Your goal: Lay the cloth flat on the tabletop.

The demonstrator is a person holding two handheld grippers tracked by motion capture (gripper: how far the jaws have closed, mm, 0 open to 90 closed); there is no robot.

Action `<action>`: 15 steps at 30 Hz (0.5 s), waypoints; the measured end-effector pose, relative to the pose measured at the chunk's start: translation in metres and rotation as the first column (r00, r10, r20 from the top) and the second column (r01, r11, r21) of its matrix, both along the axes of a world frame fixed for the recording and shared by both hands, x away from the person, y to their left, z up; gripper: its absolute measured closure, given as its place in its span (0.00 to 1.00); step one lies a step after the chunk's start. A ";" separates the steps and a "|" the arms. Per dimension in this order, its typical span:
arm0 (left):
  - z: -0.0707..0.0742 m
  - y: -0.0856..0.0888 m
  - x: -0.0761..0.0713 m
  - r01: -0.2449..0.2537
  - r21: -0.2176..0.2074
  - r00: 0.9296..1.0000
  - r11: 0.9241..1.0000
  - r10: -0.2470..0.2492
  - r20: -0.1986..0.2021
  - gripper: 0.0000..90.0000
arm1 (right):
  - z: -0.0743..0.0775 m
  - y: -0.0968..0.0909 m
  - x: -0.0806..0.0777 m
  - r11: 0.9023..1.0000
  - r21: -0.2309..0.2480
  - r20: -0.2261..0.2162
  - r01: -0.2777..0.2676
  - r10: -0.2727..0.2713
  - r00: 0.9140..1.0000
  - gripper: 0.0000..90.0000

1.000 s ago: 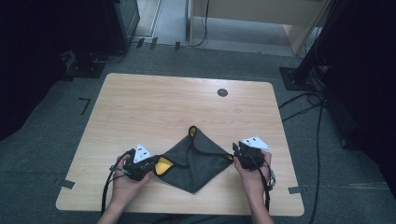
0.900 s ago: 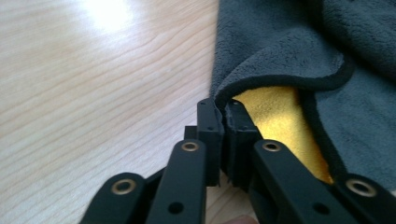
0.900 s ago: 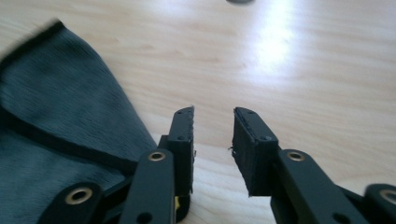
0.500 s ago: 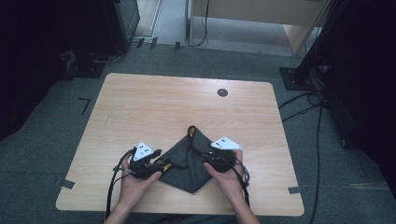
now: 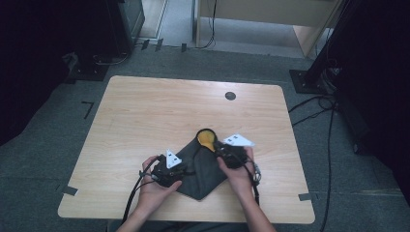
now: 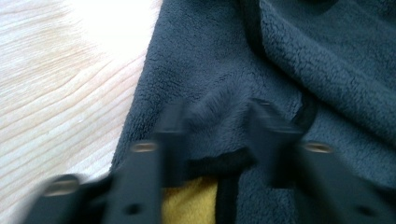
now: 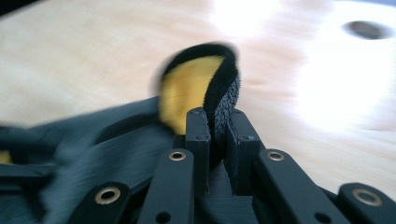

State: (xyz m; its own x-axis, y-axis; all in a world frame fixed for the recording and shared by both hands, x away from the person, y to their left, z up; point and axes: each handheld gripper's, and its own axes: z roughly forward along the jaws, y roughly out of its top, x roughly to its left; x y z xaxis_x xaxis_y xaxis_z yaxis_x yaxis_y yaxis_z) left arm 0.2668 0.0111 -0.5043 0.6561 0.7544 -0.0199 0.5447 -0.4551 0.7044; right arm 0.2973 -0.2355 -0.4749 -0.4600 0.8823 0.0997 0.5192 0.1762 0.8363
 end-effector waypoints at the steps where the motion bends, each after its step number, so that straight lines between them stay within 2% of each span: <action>1: 0.001 0.000 0.000 -0.015 0.003 1.000 1.000 0.015 0.001 1.00 | 0.004 -0.011 0.001 0.999 0.012 0.007 0.029 -0.029 1.000 0.90; 2: 0.002 0.003 0.002 -0.018 0.008 1.000 1.000 0.018 0.003 1.00 | 0.007 -0.022 0.003 0.998 0.019 0.013 0.053 -0.053 0.999 0.91; 4: 0.003 0.012 0.006 -0.030 -0.021 0.999 0.999 0.030 -0.012 1.00 | 0.016 -0.047 0.007 0.995 0.047 0.016 0.091 -0.092 0.996 0.91; 5: 0.006 0.023 0.011 -0.059 -0.057 0.998 0.997 0.059 -0.012 1.00 | 0.019 -0.052 0.008 0.995 0.047 0.022 0.087 -0.088 0.996 0.91; 6: 0.006 0.023 0.011 -0.059 -0.057 0.998 0.997 0.059 -0.012 1.00 | 0.019 -0.052 0.008 0.995 0.047 0.022 0.087 -0.088 0.996 0.91; 9: 0.014 0.038 0.016 -0.090 -0.101 0.996 0.991 0.090 -0.006 1.00 | 0.027 -0.059 0.013 0.997 0.031 0.040 0.069 -0.071 0.997 0.91; 10: 0.017 0.041 0.015 -0.076 -0.139 0.997 0.987 0.076 -0.005 1.00 | 0.028 -0.059 0.015 0.997 0.030 0.039 0.067 -0.068 0.997 0.90; 11: 0.020 0.039 0.011 0.006 -0.187 1.000 0.982 -0.004 0.007 1.00 | 0.029 -0.058 0.020 0.998 0.026 0.036 0.062 -0.063 0.997 0.90; 12: 0.020 0.039 0.011 0.006 -0.187 1.000 0.982 -0.004 0.007 0.94 | 0.029 -0.058 0.020 0.998 0.026 0.036 0.062 -0.063 0.997 0.90; 13: 0.019 0.031 0.008 0.036 -0.168 0.999 0.985 -0.036 0.007 0.94 | 0.029 -0.057 0.021 0.998 0.025 0.035 0.058 -0.059 0.998 0.90; 14: 0.017 0.021 0.006 0.052 -0.122 0.999 0.991 -0.052 0.009 0.74 | 0.026 -0.053 0.023 0.998 0.028 0.029 0.054 -0.055 0.998 0.89; 15: 0.014 0.012 0.004 0.082 -0.082 0.997 0.993 -0.081 0.013 0.74 | 0.026 -0.053 0.023 0.998 0.028 0.029 0.054 -0.055 0.998 0.89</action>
State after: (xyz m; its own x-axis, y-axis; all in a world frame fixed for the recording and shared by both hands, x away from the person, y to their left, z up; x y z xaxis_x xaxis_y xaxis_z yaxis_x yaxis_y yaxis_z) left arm 0.2704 0.0233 -0.4903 0.7155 0.6948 -0.0727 0.5011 -0.4380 0.7464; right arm 0.3202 -0.2882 -0.4489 -0.4148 0.9032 0.1108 0.5021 0.1256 0.8556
